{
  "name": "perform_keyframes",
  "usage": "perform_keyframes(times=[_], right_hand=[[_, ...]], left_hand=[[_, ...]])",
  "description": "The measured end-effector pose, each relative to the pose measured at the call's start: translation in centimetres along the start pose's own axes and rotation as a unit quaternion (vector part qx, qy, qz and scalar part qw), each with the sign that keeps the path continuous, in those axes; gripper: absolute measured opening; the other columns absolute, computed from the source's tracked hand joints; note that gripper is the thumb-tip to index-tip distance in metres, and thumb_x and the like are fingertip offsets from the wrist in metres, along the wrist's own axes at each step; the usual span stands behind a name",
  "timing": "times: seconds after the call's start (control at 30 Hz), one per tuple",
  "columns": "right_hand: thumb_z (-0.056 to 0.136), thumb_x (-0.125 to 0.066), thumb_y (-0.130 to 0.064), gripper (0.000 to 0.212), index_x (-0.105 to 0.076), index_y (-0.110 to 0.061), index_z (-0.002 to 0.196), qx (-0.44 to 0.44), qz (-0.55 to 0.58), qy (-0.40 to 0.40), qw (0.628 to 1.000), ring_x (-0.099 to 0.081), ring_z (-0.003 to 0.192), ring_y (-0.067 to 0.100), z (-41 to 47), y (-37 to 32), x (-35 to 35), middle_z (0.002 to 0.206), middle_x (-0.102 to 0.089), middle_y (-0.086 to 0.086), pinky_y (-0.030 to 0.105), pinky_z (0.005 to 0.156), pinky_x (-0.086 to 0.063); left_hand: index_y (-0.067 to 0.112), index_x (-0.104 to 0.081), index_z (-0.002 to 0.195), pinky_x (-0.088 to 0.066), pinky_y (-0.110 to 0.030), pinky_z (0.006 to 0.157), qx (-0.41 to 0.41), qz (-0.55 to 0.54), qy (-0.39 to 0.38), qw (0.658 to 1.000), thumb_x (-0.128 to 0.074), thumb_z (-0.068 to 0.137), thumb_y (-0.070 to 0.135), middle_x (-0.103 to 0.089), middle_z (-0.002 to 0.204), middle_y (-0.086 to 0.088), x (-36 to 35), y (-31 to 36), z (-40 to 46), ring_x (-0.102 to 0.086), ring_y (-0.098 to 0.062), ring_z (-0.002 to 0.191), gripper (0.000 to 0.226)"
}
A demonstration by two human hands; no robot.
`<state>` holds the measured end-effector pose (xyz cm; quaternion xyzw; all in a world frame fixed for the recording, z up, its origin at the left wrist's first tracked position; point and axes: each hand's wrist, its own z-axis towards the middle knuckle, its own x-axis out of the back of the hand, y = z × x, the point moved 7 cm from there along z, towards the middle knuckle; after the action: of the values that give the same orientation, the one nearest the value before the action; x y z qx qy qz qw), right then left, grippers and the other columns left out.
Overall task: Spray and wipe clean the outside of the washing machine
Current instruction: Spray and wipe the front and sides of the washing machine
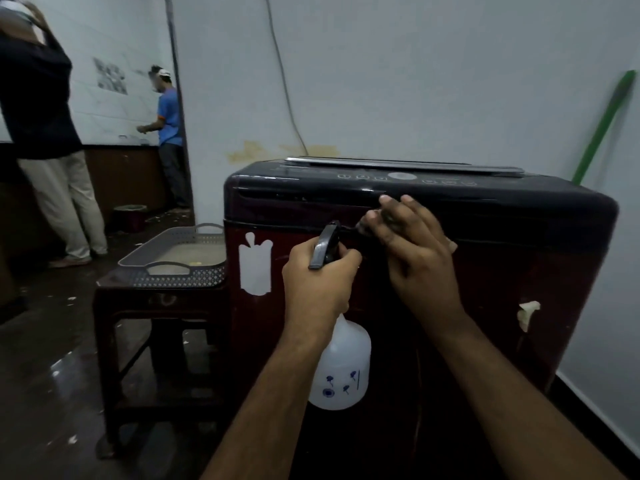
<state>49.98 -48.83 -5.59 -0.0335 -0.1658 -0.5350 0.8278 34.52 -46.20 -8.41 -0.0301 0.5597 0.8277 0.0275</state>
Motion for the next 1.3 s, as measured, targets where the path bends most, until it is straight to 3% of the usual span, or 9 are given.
perform_keyframes(times=[0.17,0.27,0.47,0.57,0.67,0.8,0.97,1.17,1.3], right_hand=[[0.089,-0.058,0.007,0.053,-0.065,-0.013,0.137,-0.070,0.007,0.066,0.995,-0.043,0.142,0.030,4.3,-1.9,-1.6,0.150,-0.054,0.006,0.037,0.120,-0.032],[0.097,-0.063,-0.010,0.043,-0.063,-0.016,0.139,0.055,-0.042,-0.004,0.998,-0.047,0.140,0.030,3.7,-5.4,-4.7,0.150,-0.055,0.005,0.046,0.112,-0.041],[0.095,-0.053,-0.008,0.044,-0.065,-0.017,0.137,0.039,-0.051,0.018,0.998,-0.050,0.135,0.030,3.7,-5.9,-4.9,0.146,-0.058,0.005,0.044,0.109,-0.043],[0.088,-0.065,-0.017,0.051,-0.063,-0.019,0.139,0.030,-0.053,-0.012,0.998,-0.046,0.139,0.029,7.0,-8.3,-7.6,0.150,-0.054,0.003,0.043,0.114,-0.038],[0.087,-0.072,-0.028,0.054,-0.062,-0.021,0.140,0.125,-0.053,-0.086,0.987,-0.042,0.144,0.028,6.3,-10.7,-10.6,0.153,-0.051,0.002,0.044,0.118,-0.033],[0.098,-0.060,-0.023,0.039,-0.065,-0.023,0.137,0.152,-0.054,-0.073,0.984,-0.044,0.144,0.027,4.1,-8.8,-9.4,0.152,-0.053,0.003,0.045,0.119,-0.033],[0.092,-0.062,-0.007,0.052,-0.060,-0.021,0.142,0.043,-0.075,-0.001,0.996,-0.038,0.147,0.028,8.1,-9.3,-8.7,0.155,-0.049,0.003,0.044,0.121,-0.028],[0.086,-0.074,-0.032,0.054,-0.062,-0.028,0.138,0.212,-0.072,-0.154,0.962,-0.038,0.147,0.026,6.5,-13.2,-13.7,0.155,-0.048,0.000,0.047,0.122,-0.027],[0.092,-0.055,-0.029,0.045,-0.066,-0.026,0.135,0.181,-0.091,-0.091,0.975,-0.047,0.142,0.027,3.9,-9.9,-10.4,0.149,-0.056,0.002,0.049,0.120,-0.028]], left_hand=[[0.005,-0.069,0.086,-0.053,-0.033,0.060,-0.026,0.019,0.040,0.999,-0.072,0.092,0.014,-0.070,0.079,-0.015,3.0,0.3,0.3,-0.063,-0.020,0.070,0.011],[0.001,-0.069,0.087,-0.054,-0.037,0.064,-0.029,0.003,0.069,0.997,-0.071,0.091,0.011,-0.068,0.084,-0.026,4.7,0.3,0.6,-0.061,-0.025,0.072,0.011],[0.015,-0.064,0.078,-0.050,-0.034,0.056,-0.032,0.015,0.091,0.995,-0.072,0.090,0.014,-0.063,0.068,-0.004,7.1,0.0,0.6,-0.060,-0.021,0.066,0.014],[0.013,-0.067,0.077,-0.059,-0.046,0.065,-0.032,0.003,0.114,0.993,-0.072,0.086,0.015,-0.067,0.072,-0.014,8.0,0.2,0.3,-0.063,-0.029,0.067,0.010],[0.007,-0.068,0.079,-0.060,-0.060,0.070,-0.030,-0.001,0.122,0.992,-0.069,0.079,0.016,-0.066,0.081,-0.028,9.0,0.4,0.1,-0.063,-0.037,0.071,0.009],[0.007,-0.064,0.075,-0.048,-0.040,0.059,-0.025,0.018,0.127,0.991,-0.071,0.087,0.010,-0.060,0.066,-0.010,10.0,-0.1,-0.2,-0.056,-0.025,0.066,0.014],[0.005,-0.058,0.069,-0.045,-0.035,0.052,-0.043,0.043,0.155,0.986,-0.068,0.087,0.008,-0.055,0.062,-0.005,11.2,0.4,-0.2,-0.055,-0.022,0.062,0.021],[0.011,-0.068,0.085,-0.047,-0.030,0.050,-0.012,0.021,0.168,0.985,-0.069,0.091,0.007,-0.062,0.072,-0.006,12.2,0.2,-0.6,-0.059,-0.019,0.067,0.006],[0.013,-0.067,0.085,-0.049,-0.033,0.057,-0.005,0.030,0.157,0.987,-0.067,0.093,0.008,-0.062,0.075,-0.006,12.1,-0.4,-1.4,-0.058,-0.021,0.068,0.009]])
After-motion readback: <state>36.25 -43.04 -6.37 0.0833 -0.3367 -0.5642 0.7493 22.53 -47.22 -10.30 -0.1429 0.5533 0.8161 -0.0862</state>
